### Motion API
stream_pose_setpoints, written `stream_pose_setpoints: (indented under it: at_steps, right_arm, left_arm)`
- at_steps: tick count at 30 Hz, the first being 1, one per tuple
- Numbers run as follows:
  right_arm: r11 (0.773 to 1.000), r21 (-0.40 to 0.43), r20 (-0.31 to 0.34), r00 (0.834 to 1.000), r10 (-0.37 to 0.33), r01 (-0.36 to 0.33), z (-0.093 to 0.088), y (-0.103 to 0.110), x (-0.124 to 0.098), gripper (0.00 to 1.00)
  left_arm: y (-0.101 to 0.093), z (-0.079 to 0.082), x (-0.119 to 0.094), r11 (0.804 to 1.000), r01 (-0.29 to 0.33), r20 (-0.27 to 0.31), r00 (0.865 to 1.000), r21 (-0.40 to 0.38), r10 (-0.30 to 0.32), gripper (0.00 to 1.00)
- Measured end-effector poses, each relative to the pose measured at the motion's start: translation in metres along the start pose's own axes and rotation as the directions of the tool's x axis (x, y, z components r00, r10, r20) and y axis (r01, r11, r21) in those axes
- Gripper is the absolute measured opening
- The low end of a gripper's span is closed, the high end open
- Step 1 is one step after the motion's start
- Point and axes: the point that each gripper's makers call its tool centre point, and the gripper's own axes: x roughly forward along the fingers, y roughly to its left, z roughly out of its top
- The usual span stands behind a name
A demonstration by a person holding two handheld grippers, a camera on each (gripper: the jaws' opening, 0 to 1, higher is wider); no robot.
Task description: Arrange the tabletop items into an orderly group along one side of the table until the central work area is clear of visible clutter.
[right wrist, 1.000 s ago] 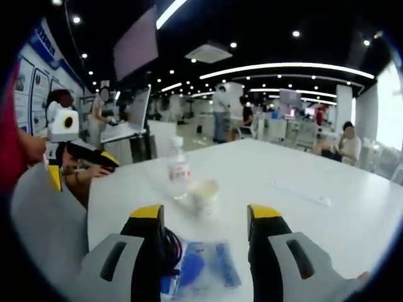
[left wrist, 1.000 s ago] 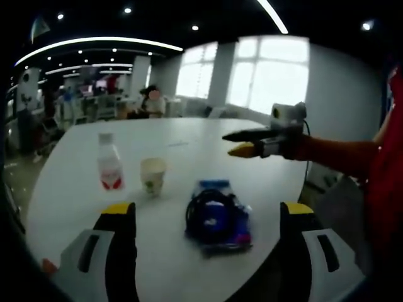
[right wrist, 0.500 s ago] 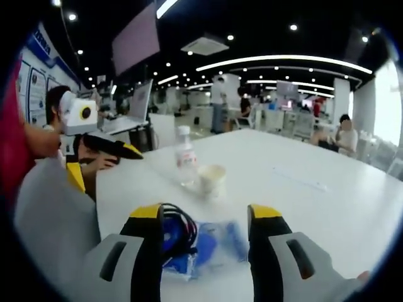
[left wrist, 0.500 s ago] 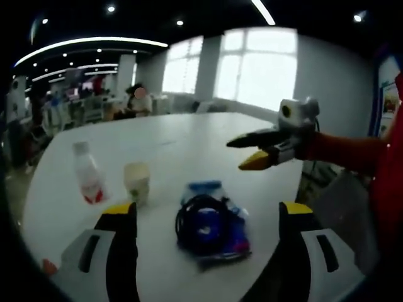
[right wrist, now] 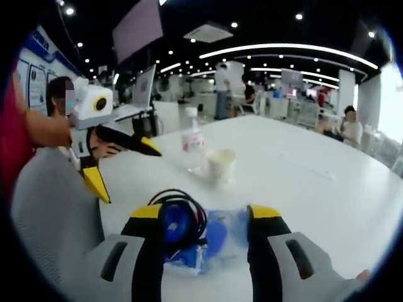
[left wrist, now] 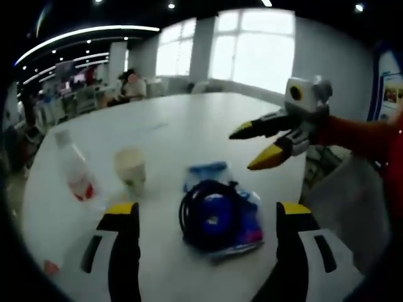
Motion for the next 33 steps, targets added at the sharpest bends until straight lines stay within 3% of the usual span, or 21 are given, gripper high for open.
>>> stream_pose_setpoints:
  at_steps: [19,33]
  right_arm:
    - [0.998,0.064,-0.151,0.988,0.038,-0.029,-0.034,0.009,0.025,0.4]
    - [0.995,0.079,-0.23,0.97,0.08,-0.063,-0.05,0.016,0.045,0.33]
  left_arm:
    - [0.016,-0.03,0.029,1.0,-0.01,-0.114,0.993,-0.001,0.009,0.82]
    - [0.011,-0.041,0.037,1.0,0.021,-0.166,0.986,-0.021,-0.024,0.62]
